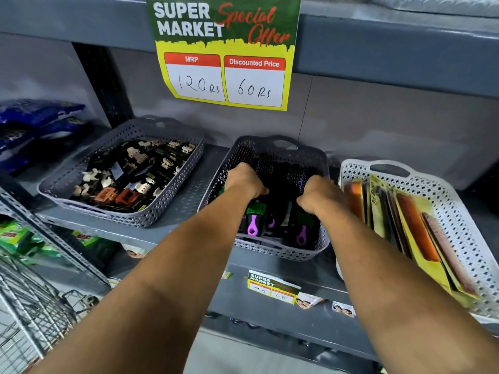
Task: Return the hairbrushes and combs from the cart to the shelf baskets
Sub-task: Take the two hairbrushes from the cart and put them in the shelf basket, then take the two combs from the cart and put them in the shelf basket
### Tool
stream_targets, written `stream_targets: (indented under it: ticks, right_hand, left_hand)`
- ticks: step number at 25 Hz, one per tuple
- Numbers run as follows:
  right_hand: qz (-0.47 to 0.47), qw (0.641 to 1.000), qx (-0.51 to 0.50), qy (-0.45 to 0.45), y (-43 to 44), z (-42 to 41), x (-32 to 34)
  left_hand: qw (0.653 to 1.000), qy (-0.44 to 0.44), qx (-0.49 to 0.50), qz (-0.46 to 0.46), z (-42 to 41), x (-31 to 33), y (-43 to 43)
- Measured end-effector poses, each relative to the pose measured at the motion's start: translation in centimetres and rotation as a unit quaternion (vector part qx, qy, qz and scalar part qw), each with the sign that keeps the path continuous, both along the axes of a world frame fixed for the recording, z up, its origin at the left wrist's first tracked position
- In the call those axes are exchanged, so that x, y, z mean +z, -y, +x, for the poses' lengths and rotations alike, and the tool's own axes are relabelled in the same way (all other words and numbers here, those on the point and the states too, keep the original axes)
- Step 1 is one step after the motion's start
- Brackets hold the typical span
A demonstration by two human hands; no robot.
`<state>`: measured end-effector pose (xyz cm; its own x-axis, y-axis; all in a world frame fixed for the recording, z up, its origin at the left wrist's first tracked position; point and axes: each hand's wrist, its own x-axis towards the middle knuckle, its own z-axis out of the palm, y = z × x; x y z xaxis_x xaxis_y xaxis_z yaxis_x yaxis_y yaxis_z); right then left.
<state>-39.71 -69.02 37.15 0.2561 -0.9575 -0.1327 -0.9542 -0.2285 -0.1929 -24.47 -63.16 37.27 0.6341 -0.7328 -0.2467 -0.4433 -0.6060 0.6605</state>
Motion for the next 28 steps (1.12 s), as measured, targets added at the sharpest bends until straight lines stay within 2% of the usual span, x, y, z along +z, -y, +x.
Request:
stream_targets:
  ticks: [7, 12, 14, 18, 23, 28]
  right_hand:
    - [-0.057, 0.998, 0.027, -0.01, -1.2, -0.8, 0.2]
    - [-0.092, 0.993, 0.065, -0.032, -3.5, -0.3, 3.0]
    - [-0.102, 0.991, 0.084, -0.034, -4.8, 0.5, 4.4]
    - [-0.138, 0.98, 0.142, 0.017, -9.0, 3.5, 6.6]
    - [-0.152, 0.951, 0.259, 0.068, -16.1, 9.0, 8.0]
    - [-0.162, 0.902, 0.388, 0.095, -24.2, 15.0, 6.9]
  left_hand:
    - [0.995, 0.091, -0.01, -0.046, -0.6, -0.1, -2.5]
    - [0.979, 0.187, -0.026, -0.076, 0.6, 2.3, -6.1]
    - [0.963, 0.251, -0.043, -0.092, 1.1, 3.1, -8.4]
    - [0.897, 0.436, -0.04, -0.06, 3.3, 4.2, -14.7]
    - [0.893, 0.442, 0.08, -0.016, 6.8, 5.0, -25.1]
    - [0.884, 0.428, 0.184, 0.023, 9.7, 4.1, -36.7]
